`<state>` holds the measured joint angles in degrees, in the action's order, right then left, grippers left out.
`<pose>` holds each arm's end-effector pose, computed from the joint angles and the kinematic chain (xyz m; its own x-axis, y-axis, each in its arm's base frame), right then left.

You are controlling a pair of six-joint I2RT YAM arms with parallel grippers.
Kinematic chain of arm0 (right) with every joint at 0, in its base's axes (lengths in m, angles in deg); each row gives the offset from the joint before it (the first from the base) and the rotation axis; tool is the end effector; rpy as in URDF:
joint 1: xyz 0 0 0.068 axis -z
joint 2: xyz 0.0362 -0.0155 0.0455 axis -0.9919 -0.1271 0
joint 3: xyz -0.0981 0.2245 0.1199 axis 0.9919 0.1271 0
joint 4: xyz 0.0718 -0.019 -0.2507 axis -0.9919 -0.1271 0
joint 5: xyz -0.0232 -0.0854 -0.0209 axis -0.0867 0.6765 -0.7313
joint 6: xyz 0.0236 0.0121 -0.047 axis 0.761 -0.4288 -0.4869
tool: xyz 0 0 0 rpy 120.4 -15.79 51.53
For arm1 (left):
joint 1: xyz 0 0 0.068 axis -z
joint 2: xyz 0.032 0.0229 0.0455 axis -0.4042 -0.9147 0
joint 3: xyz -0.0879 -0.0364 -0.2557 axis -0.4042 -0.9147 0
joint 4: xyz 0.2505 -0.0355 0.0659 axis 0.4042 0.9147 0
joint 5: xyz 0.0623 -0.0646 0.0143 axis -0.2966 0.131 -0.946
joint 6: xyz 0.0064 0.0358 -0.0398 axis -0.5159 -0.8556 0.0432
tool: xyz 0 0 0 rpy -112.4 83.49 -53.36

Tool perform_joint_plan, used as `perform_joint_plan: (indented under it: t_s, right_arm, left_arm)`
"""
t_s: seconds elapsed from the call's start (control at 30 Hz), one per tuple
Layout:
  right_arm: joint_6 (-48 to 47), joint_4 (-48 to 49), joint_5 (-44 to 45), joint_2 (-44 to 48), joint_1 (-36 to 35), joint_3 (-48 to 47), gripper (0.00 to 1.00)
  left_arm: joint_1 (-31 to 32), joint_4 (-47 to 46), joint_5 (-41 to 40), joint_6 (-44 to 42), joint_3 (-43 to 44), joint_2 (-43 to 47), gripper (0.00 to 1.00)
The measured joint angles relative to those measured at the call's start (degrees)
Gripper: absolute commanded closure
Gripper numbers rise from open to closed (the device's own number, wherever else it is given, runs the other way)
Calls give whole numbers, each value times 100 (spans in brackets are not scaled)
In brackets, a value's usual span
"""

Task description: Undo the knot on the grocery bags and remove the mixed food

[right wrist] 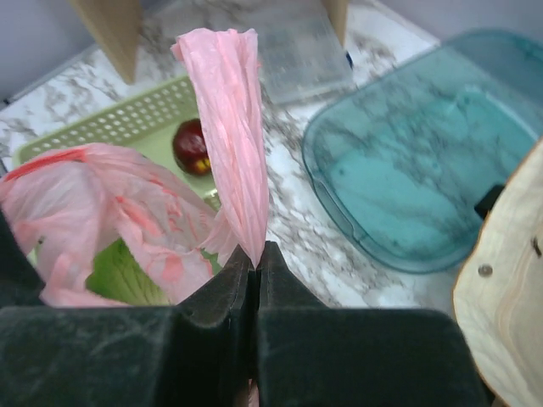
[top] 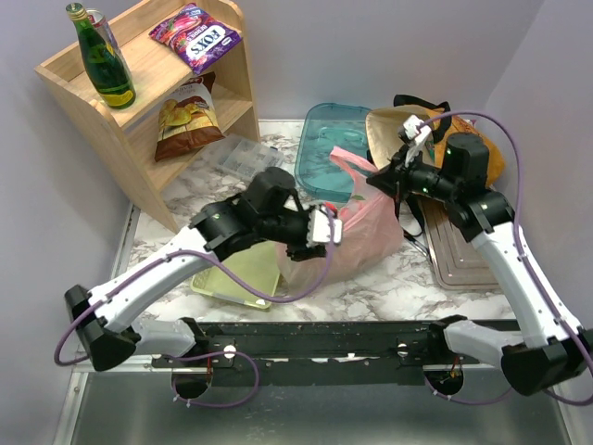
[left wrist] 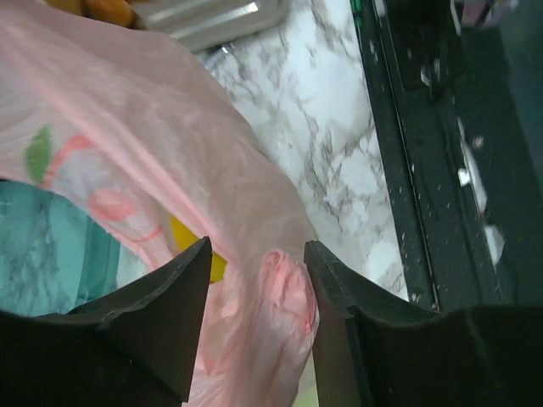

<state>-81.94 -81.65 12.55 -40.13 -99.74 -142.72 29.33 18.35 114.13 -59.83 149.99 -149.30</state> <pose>0.2361 0.0922 0.3995 -0.2699 -0.1900 -0.9440 -0.7552 0.6500 0.0851 0.1482 -0.2293 0.3736 0.2438 0.4886 -0.8377 0.9697 -0.1339 0.2041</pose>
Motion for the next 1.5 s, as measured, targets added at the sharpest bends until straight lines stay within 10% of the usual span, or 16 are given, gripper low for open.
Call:
perform_joint_plan:
  t_s: [0.27,0.77,0.87,1.03,1.3,1.5]
  right_arm:
    - [-153,868,-706,732,-20,531,99]
    - [-173,1202,-933,695,-20,621,99]
    - [-173,1198,-903,695,-20,623,99]
    - [-170,1200,-859,693,-20,625,96]
    - [-186,1104,-531,693,-20,625,32]
    - [-157,872,221,660,-20,863,27]
  left_arm:
    - [-1541,-1408,310,1895,144,546,30]
    - [-1493,-3257,531,4044,424,-1639,28]
    - [-1366,-3639,791,4350,422,-1731,42]
    - [-1187,-4109,1071,4669,417,-1731,100]
    - [-1397,-4205,973,4999,372,-1698,100]
    - [-1473,-4116,592,5014,173,-1392,100]
